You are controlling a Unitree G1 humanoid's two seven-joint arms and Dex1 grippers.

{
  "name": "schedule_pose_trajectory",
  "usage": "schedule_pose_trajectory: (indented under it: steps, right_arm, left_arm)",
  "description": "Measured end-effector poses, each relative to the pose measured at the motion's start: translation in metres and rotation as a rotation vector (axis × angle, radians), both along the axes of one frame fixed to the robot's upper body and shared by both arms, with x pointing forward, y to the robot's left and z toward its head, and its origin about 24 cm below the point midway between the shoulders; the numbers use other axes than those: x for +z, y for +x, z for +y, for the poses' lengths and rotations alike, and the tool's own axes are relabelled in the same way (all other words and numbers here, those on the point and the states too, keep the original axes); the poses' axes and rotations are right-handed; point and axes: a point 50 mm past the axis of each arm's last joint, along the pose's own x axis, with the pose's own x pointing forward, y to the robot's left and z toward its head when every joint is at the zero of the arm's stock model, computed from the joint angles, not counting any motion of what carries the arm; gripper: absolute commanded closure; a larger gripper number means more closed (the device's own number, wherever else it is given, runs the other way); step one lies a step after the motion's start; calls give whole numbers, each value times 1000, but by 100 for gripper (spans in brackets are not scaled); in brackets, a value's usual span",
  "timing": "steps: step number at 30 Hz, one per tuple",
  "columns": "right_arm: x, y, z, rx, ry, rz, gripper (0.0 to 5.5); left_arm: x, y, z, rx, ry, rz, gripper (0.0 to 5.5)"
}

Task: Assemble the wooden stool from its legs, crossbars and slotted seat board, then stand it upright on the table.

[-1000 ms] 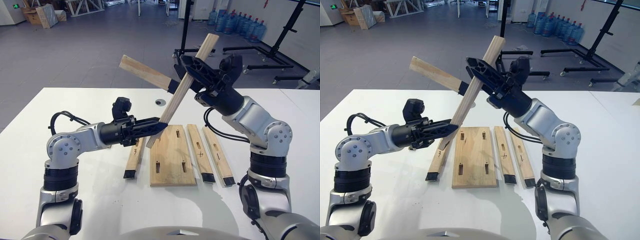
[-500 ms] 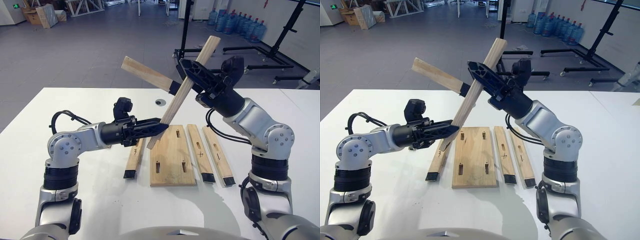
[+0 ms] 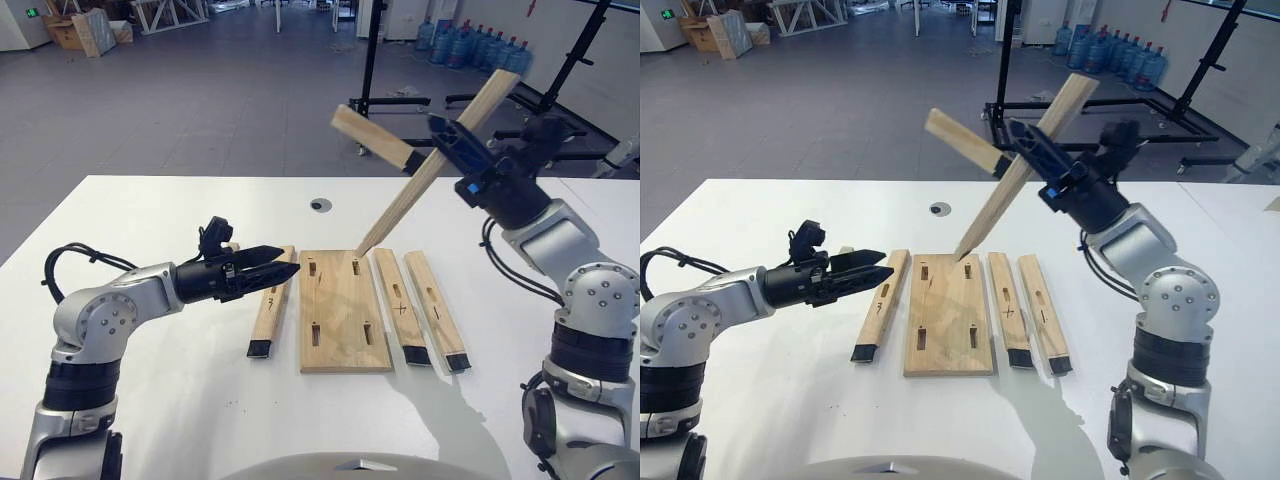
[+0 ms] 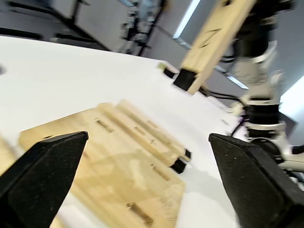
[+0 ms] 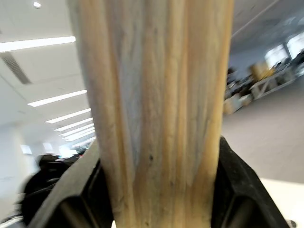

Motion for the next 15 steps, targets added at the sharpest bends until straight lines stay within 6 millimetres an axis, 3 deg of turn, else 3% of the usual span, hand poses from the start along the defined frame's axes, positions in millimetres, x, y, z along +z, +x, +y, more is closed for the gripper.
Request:
schedule_pose_trajectory:
  steps: [2,6,10,15]
  right_arm:
    - [-4,7,-7,-84,-71,-41,341]
    - [-17,18,-18,-205,-176,-94,341]
    - [-29,1,-18,-223,-235,-112,341]
    - [-34,-16,-25,-256,-264,-102,341]
  left_arm:
    - [-2,7,2,143,78,-54,71]
    - [7,9,-6,274,70,-117,71]
    - [20,14,-2,369,84,-132,71]
    - [10,14,4,442,90,-51,71]
